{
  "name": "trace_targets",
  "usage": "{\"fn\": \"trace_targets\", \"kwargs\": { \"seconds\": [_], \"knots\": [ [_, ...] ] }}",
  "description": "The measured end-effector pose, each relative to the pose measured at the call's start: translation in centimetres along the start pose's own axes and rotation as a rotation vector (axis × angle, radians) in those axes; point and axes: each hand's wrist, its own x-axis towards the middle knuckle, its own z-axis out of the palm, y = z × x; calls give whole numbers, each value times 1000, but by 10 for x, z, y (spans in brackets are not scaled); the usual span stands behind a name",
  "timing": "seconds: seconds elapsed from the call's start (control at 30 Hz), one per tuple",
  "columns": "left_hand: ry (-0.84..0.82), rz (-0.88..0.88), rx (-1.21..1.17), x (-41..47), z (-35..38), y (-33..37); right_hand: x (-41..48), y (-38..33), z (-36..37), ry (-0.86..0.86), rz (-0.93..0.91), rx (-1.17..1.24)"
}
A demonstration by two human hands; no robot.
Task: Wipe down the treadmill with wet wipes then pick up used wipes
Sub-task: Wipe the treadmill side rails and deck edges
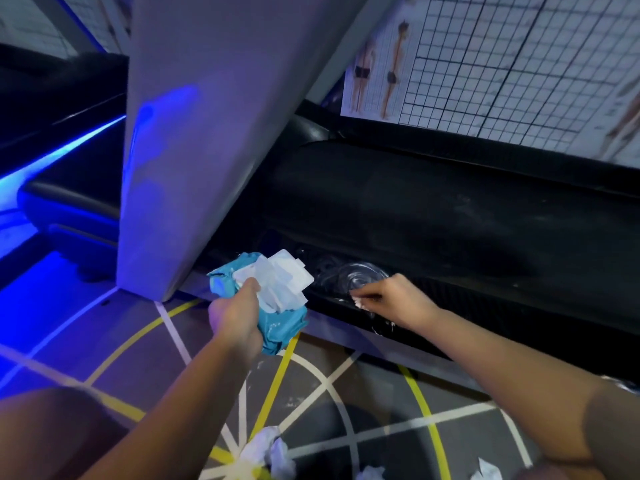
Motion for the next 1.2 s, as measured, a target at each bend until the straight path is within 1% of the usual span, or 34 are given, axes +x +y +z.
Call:
{"fn": "trace_targets", "kwargs": {
  "seconds": [0.07, 0.13, 0.27, 0.33, 0.37, 0.47, 0.57, 0.63, 0.7, 0.8, 0.9, 0.97, 1.1, 1.13, 1.2],
  "knots": [
    [-18, -27, 3, 4, -2, -1, 17, -9, 7, 39, -67, -28],
    [-20, -53, 2, 9, -6, -1, 39, -13, 14, 67, -75, -63],
    [-6, -61, -7, 30, -18, -5, 72, -5, 20, 49, 54, -118],
    [0, -61, 17, 30, -21, -5, 73, -1, 19, 81, 102, -156],
    [31, -59, 8, 31, -22, -5, 69, 2, 18, 103, 126, -166],
    [18, -53, -13, 26, -18, -1, 48, 12, 9, 149, 240, -203],
    [10, -30, -9, 17, -9, -1, 18, 25, -4, 126, 313, -232],
    [7, -22, 34, 8, -4, -1, 1, 28, -10, 64, 261, -225],
    [27, -14, 50, 6, -2, -3, -9, 25, -11, 24, 148, -166],
    [38, -19, 73, 10, -4, -8, -9, 15, -3, 35, -44, -13],
    [33, -27, 37, 17, -9, -7, 11, 4, 6, 79, -99, 1],
    [27, -44, -11, 19, -12, -4, 26, 0, 11, 127, -53, -12],
    [-18, -50, -17, 46, -21, -12, 31, 12, 7, 185, 189, -58],
    [-39, -58, -26, 60, -24, -20, 26, 18, 4, 188, 235, -74],
    [-62, -71, -24, 42, -19, -13, 10, 28, -6, 157, 318, -95]
  ]
}}
